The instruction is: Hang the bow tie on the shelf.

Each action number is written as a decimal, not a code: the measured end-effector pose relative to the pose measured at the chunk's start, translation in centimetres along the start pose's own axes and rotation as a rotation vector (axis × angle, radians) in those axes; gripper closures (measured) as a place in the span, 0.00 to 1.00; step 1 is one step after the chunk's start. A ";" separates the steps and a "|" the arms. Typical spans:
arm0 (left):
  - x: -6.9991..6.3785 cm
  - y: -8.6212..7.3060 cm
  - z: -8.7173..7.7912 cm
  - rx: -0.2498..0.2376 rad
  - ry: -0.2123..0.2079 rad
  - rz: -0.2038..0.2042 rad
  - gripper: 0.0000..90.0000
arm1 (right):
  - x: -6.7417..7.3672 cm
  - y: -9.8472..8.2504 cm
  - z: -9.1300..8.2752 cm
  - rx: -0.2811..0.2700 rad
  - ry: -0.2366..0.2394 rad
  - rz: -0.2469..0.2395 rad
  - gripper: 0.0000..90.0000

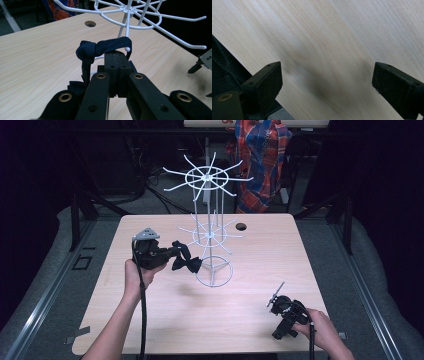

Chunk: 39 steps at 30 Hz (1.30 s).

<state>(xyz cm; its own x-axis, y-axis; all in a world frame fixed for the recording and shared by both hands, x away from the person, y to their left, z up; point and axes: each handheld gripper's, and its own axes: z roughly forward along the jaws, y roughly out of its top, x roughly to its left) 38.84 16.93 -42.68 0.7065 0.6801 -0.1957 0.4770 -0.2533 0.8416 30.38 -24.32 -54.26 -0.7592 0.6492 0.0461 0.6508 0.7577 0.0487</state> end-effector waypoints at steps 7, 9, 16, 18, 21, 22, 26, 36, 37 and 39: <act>-0.1 -0.1 0.3 -0.007 0.001 -0.004 1.00 | 0.1 0.0 0.0 0.005 0.004 0.002 0.10; -0.2 -0.3 0.6 -0.008 -0.005 -0.004 1.00 | 0.0 0.1 -0.1 0.012 0.008 -0.003 0.10; -0.4 -0.5 1.3 -0.002 -0.024 0.004 1.00 | 0.1 0.0 0.1 -0.010 0.021 0.012 0.10; -0.5 -0.5 1.5 -0.010 -0.025 0.000 1.00 | 0.1 0.1 0.0 -0.001 0.014 0.007 0.10; -0.6 -0.5 1.7 -0.006 -0.030 0.002 1.00 | 0.1 0.1 0.0 -0.002 0.015 0.008 0.10; -0.6 -0.5 1.8 -0.002 -0.035 0.002 1.00 | 0.1 0.0 0.1 -0.005 0.017 0.009 0.10; -0.6 -0.7 2.0 -0.022 -0.045 -0.014 0.99 | 0.1 0.0 0.0 0.002 0.011 0.007 0.10; -0.6 -0.9 2.2 -0.043 -0.043 -0.006 0.95 | 0.1 0.0 0.0 0.002 0.009 0.003 0.10; -0.7 -0.9 2.3 -0.048 -0.045 -0.014 0.94 | 0.1 0.1 0.0 0.008 0.012 -0.001 0.10; -0.7 -0.9 2.4 -0.048 -0.049 -0.020 0.94 | 0.1 0.1 0.0 0.005 0.013 0.005 0.10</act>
<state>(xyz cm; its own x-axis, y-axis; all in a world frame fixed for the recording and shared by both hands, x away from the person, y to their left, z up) 39.18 15.00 -44.54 0.7223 0.6499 -0.2365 0.4666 -0.2055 0.8603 30.31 -24.18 -54.26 -0.7559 0.6520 0.0590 0.6544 0.7549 0.0433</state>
